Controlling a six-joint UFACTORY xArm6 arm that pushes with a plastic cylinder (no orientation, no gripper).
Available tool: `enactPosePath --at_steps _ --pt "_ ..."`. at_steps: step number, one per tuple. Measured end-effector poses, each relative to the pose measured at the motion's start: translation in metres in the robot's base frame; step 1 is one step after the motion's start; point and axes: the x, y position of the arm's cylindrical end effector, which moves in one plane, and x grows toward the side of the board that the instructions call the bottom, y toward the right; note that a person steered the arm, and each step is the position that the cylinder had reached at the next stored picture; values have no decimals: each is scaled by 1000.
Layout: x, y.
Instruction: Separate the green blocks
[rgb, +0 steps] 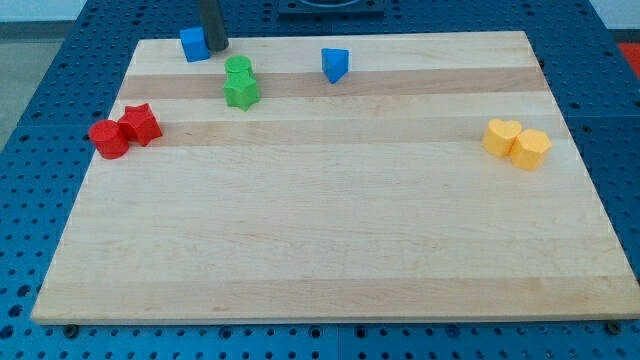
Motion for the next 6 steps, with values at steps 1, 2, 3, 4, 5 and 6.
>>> enactPosePath --at_steps 1,2,3,4,5,6 --pt "2 -20" --pt "2 -20" --pt "3 25" --pt "5 86" --pt "33 110" --pt "62 89"
